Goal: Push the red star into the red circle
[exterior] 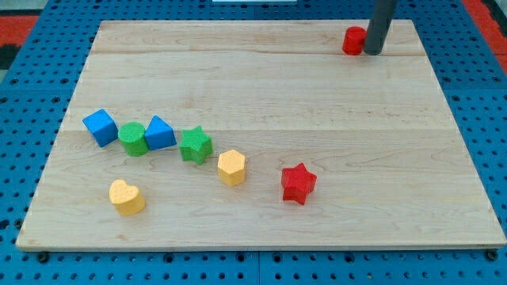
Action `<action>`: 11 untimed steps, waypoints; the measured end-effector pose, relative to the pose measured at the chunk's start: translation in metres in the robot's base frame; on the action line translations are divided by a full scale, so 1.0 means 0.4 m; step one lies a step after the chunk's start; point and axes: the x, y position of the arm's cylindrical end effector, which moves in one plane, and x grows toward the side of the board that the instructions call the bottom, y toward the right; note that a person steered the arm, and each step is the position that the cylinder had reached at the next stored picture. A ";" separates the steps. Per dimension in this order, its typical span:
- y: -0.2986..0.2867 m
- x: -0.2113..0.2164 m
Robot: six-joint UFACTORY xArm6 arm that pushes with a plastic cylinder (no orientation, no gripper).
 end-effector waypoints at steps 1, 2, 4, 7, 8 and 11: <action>0.016 0.070; 0.019 0.309; -0.056 0.803; -0.459 0.567; -0.405 0.477; -0.225 0.232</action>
